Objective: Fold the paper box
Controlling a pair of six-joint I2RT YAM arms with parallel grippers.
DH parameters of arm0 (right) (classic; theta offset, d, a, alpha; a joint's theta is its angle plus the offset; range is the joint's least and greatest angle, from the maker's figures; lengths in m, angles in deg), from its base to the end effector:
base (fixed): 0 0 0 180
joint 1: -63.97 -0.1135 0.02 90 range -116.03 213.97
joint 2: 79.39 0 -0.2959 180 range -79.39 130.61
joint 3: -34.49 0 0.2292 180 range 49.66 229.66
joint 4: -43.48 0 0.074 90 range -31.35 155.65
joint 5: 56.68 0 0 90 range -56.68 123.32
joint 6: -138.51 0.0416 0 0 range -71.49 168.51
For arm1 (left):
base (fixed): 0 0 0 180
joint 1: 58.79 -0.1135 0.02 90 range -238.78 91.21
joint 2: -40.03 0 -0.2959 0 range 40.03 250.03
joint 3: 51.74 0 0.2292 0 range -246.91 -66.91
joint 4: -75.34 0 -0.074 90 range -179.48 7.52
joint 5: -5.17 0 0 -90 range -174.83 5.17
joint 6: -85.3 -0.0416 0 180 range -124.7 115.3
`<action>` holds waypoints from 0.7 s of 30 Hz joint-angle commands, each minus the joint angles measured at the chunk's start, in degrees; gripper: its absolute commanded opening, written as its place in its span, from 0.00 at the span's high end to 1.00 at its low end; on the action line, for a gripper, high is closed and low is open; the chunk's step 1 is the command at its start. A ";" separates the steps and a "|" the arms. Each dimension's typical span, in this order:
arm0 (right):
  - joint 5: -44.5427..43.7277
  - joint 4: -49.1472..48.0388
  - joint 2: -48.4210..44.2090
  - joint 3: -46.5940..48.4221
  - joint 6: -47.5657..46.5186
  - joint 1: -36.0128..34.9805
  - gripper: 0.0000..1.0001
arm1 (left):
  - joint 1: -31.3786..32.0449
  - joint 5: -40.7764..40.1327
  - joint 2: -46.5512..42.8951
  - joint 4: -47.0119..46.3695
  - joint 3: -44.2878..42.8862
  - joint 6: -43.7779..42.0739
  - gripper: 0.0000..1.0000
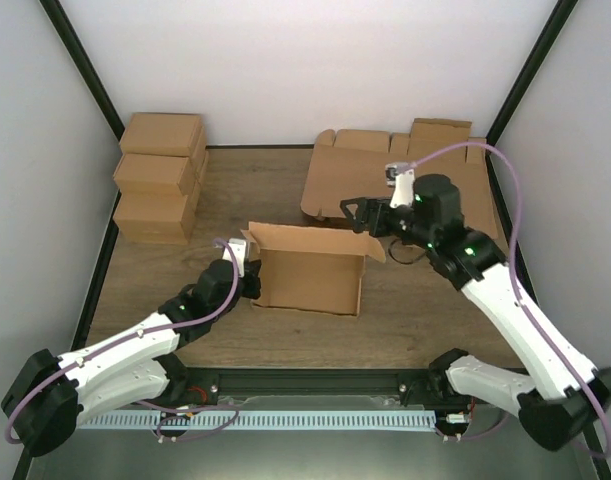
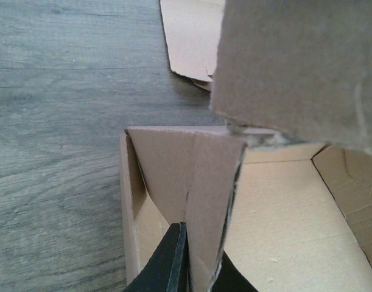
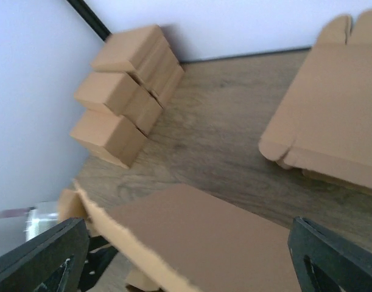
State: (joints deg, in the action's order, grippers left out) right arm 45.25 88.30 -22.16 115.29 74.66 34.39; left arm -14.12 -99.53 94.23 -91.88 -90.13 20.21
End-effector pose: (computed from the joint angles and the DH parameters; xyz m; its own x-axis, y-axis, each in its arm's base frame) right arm 0.1495 0.0948 0.4124 -0.5696 0.1725 -0.8036 -0.4450 0.7573 0.4780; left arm 0.1267 -0.1104 0.2364 -0.5283 -0.0506 -0.8475 0.3297 0.9077 -0.2597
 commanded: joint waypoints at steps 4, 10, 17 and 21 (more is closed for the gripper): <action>9.34 -1.30 13.39 3.18 -1.45 3.71 0.11 | 0.47 2.17 -0.87 5.15 0.91 1.03 0.95; 21.11 -2.40 21.52 0.97 -4.71 3.79 0.17 | 0.49 3.16 -1.82 7.88 0.70 2.01 0.90; 24.69 -5.89 25.22 -4.76 -6.23 3.83 0.21 | 0.49 8.06 -3.57 15.40 -1.68 7.32 0.66; 25.62 -7.93 26.41 -7.56 -6.37 3.83 0.24 | 0.48 10.67 -6.88 23.62 -5.14 12.72 0.46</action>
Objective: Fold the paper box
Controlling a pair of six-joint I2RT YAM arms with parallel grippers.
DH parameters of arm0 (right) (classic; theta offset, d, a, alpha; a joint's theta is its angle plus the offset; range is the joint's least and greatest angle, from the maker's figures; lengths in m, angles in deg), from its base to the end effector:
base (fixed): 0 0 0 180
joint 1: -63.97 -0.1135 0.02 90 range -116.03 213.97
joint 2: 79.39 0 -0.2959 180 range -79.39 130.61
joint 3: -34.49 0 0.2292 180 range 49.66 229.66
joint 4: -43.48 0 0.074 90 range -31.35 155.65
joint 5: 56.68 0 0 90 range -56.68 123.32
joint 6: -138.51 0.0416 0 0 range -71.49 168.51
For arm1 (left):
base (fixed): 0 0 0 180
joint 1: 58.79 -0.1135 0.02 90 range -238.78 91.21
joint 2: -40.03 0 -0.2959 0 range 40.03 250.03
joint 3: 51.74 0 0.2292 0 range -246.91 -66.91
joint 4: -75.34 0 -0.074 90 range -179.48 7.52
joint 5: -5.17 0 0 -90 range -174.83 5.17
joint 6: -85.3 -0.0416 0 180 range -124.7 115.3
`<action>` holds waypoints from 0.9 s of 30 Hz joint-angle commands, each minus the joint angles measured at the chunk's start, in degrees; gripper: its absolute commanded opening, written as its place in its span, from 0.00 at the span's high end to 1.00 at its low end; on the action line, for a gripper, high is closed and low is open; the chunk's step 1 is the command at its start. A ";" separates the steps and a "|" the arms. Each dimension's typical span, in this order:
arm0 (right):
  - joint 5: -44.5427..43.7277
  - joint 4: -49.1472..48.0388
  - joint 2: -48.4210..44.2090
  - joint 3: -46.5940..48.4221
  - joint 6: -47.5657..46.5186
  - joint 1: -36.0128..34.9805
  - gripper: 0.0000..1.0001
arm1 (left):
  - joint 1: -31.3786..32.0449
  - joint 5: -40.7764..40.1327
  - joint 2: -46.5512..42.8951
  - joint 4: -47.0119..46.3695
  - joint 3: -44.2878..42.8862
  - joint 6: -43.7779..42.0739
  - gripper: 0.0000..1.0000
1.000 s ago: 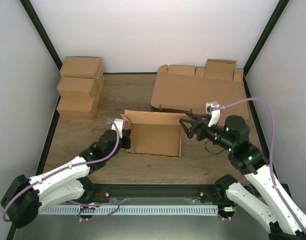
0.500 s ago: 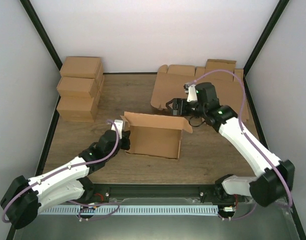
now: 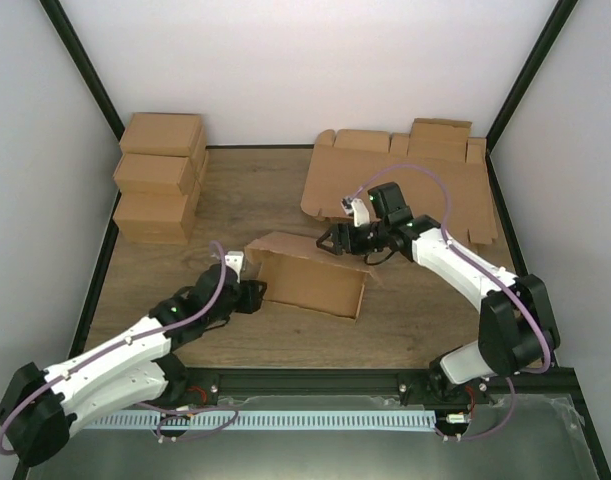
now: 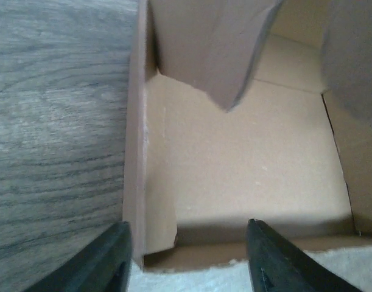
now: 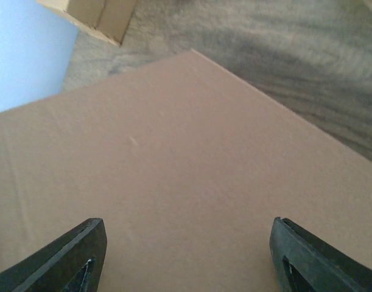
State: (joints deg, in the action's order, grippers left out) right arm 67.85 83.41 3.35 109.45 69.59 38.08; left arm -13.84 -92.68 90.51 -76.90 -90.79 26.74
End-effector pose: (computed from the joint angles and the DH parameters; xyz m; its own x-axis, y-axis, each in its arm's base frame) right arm 0.2439 0.1446 0.2959 -0.8738 -0.0947 -0.4770 -0.4165 0.6523 0.6333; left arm 0.1071 -0.0989 0.2235 -0.7075 -0.0238 -0.7063 0.2999 0.8948 -0.3306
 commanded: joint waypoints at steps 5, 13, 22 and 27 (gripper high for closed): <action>3.53 -5.88 1.43 -5.59 -1.11 0.09 0.24 | 0.14 1.87 -4.18 26.92 -17.73 14.61 0.30; 3.02 -9.05 2.40 -11.04 -0.77 0.13 0.26 | -2.22 -2.32 -0.12 37.22 -34.40 11.88 0.08; 0.24 -12.55 3.07 -18.48 -0.56 0.14 0.28 | -11.69 13.89 15.03 26.73 -33.07 -1.18 0.09; -0.72 -14.91 2.84 -22.30 -0.15 0.14 0.30 | -12.63 12.33 21.71 23.93 -31.48 -4.59 0.11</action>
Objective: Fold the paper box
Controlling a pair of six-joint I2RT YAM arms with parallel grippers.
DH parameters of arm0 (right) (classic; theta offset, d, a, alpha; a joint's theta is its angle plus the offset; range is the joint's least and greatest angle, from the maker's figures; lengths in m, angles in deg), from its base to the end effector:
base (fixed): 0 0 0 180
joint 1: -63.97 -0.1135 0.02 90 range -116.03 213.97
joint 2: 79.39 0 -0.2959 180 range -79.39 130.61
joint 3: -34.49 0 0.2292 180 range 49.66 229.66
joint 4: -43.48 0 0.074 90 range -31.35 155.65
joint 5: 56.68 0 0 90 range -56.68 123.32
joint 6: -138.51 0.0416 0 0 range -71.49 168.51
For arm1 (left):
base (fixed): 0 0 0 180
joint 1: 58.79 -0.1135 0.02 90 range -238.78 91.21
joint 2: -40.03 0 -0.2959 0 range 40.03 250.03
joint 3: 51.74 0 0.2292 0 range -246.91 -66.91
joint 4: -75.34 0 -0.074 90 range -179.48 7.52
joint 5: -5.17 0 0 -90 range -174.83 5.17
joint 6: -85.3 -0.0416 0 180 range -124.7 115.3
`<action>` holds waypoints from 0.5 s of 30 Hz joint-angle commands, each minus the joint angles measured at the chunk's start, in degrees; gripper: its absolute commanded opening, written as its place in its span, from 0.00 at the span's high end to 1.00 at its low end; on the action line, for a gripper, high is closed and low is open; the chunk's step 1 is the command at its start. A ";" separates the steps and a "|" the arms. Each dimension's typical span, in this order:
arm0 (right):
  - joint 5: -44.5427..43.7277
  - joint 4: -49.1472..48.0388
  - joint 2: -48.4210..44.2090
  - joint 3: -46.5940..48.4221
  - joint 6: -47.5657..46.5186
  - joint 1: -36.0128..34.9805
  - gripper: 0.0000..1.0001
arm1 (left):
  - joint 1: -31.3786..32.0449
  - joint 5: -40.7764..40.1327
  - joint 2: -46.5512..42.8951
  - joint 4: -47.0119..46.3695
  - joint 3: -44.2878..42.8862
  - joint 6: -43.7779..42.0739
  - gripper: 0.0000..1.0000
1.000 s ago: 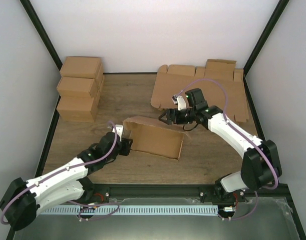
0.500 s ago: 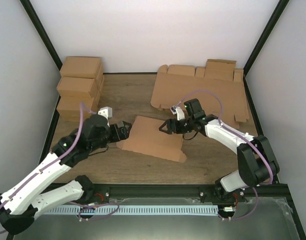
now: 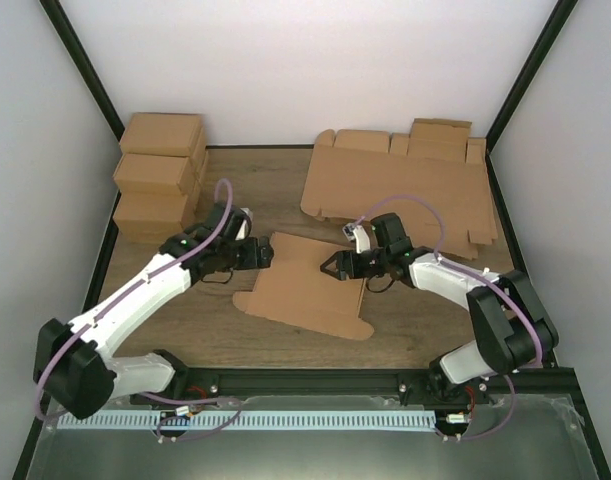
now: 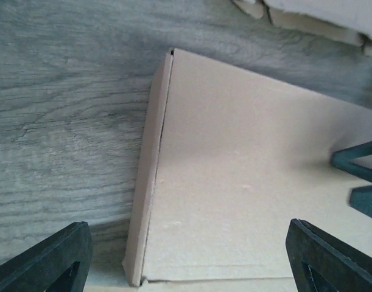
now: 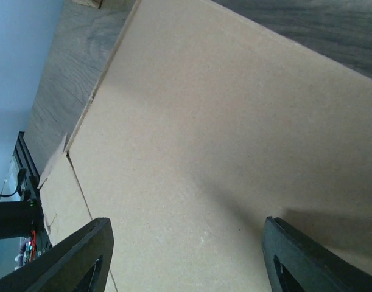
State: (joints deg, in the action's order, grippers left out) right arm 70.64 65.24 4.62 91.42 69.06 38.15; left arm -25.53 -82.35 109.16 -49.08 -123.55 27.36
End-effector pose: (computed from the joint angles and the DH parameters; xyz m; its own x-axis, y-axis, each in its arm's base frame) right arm 0.2264 0.1375 0.2228 -0.8823 -0.1168 -0.4561 -0.4228 0.6227 0.6584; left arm 0.1773 -0.1185 0.3085 -0.8676 -0.0651 -0.4929 0.1288 0.9281 -0.3494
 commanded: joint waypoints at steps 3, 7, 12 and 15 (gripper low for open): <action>-3.71 4.08 -1.75 -3.55 0.81 0.07 0.29 | -1.22 3.59 6.16 -6.44 2.61 -6.20 0.11; -4.91 8.43 -7.25 0.49 0.52 0.07 0.26 | -1.44 4.48 9.15 -9.16 4.21 -7.02 0.11; -6.59 13.63 -14.01 2.77 1.13 0.07 0.21 | -1.53 4.52 11.80 -10.26 4.90 -7.47 0.12; -9.49 15.64 -18.51 0.93 2.56 0.07 0.17 | -1.53 4.73 11.47 -11.01 5.97 -7.62 0.12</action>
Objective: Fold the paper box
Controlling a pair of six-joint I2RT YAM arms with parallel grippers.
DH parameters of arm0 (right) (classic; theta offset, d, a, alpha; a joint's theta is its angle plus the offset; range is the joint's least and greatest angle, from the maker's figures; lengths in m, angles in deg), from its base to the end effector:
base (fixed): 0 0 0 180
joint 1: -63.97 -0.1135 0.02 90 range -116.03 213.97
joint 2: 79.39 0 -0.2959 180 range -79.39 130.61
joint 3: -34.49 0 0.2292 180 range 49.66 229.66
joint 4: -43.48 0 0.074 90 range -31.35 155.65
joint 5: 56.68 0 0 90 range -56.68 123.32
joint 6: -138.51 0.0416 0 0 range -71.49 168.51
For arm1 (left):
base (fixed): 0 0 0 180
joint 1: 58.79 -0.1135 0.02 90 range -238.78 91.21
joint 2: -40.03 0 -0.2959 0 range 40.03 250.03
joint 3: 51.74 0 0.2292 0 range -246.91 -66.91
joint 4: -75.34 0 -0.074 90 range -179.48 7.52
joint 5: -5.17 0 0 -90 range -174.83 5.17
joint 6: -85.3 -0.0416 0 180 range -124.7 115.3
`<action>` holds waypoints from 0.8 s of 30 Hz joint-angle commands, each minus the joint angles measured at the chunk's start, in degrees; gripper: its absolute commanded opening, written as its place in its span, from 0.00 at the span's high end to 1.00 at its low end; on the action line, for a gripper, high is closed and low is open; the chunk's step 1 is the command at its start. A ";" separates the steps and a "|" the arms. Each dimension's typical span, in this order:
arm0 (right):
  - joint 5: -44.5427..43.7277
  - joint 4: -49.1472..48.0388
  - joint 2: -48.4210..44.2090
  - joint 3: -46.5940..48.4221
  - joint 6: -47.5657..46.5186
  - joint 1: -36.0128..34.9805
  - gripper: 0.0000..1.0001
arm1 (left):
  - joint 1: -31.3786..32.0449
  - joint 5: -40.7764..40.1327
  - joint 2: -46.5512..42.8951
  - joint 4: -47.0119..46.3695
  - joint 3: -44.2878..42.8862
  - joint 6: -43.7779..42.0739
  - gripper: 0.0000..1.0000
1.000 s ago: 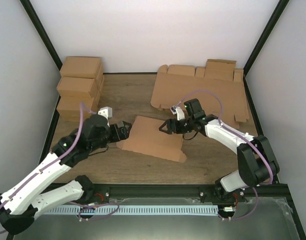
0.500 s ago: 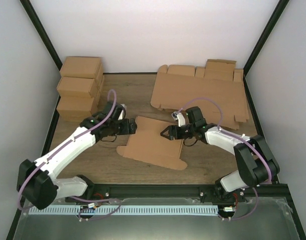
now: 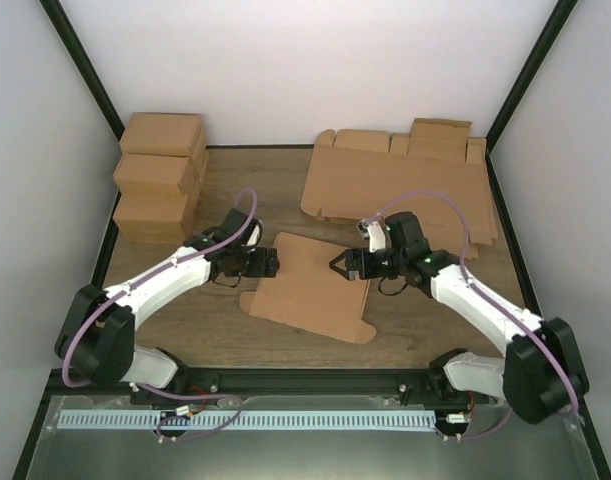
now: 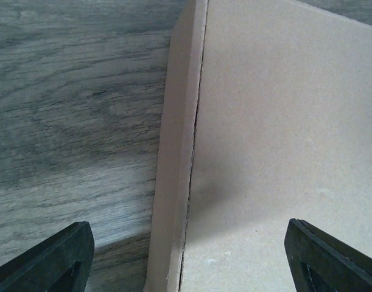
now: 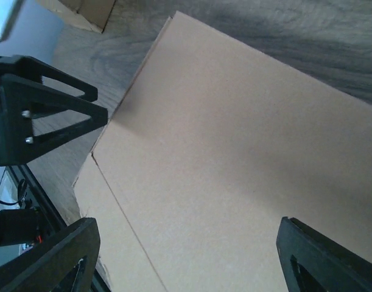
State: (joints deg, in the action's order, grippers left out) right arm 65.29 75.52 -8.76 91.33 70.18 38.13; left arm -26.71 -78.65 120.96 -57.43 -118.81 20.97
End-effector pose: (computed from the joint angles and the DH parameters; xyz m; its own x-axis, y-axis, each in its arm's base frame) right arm 0.1889 0.1160 0.2596 -0.8591 -0.0680 -0.5073 -0.4138 0.6755 0.6102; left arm 0.2108 -0.1374 0.2498 -0.9163 0.0661 -0.3949 0.1943 0.9357 -0.2944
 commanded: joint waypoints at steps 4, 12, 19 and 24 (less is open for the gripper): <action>-9.16 6.58 -11.48 -3.54 4.86 0.07 0.15 | -0.35 0.90 -1.74 -3.56 3.12 -1.04 0.10; -12.11 4.95 -15.80 -10.41 10.16 0.09 0.22 | -0.35 5.80 -1.38 -8.96 7.91 0.70 0.23; -12.82 4.27 -11.27 -11.39 13.52 0.09 0.28 | -0.36 6.01 0.07 -10.16 8.67 1.04 0.33; -15.06 3.27 -12.89 -13.45 14.98 0.14 0.33 | -0.35 7.36 0.36 -10.73 8.53 0.71 0.41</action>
State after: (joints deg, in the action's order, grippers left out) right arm 52.55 80.00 -20.28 78.83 82.92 38.13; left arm -26.88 -72.88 120.46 -66.22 -110.59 22.05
